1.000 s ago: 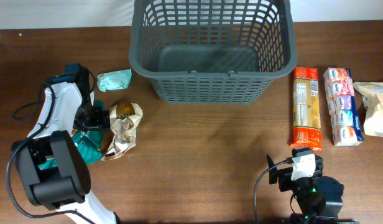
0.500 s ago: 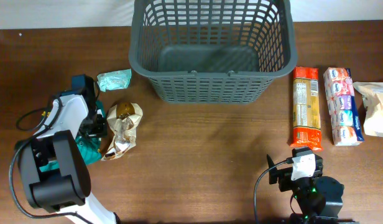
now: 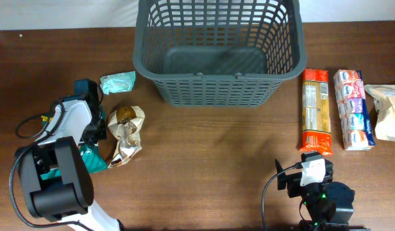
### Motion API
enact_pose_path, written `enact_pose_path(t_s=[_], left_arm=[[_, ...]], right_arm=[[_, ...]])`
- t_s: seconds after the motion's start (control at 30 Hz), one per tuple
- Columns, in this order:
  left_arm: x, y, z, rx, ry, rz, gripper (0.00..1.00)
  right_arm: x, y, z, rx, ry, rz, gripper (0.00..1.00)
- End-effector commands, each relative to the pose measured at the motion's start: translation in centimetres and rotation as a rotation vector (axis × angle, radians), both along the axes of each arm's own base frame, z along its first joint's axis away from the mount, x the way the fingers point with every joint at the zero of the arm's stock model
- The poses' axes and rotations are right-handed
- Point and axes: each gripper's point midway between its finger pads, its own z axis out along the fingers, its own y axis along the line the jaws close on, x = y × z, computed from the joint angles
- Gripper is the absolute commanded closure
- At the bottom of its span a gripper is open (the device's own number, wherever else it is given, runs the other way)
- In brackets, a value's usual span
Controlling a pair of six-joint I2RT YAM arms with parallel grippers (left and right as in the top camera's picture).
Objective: Pack container
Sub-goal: 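Reach the left gripper to the green Nescafé bag and grasp it, then lift the Nescafé bag with the left gripper and drop it into the basket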
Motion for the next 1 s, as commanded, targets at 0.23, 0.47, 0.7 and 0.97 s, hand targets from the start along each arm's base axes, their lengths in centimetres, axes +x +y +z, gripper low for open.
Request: enact_pose_path(t_s=[0.23,0.47,0.7,0.97], left_arm=[[-1.0,-1.1,1.1,-0.091,0.089,0.033,0.98],[0.6,-0.7,4.7,-0.081,0.041,0.029,0.98],[2.3,0.7,11.1,0.005,-0.050,0.013,0.98],[2.6,2.7,19.9,0.164,-0.182,0.007,0.98]], right_arm=[[0.0,0.2,-0.1,0.013,0.001,0.007,0.01],[0.0,0.2,-0.1,0.013,0.001,0.007,0.01],[0.0,0.2,-0.1,0.013,0.001,0.007,0.01],[0.0,0.2,-0.1,0.013,0.001,0.007,0.01]])
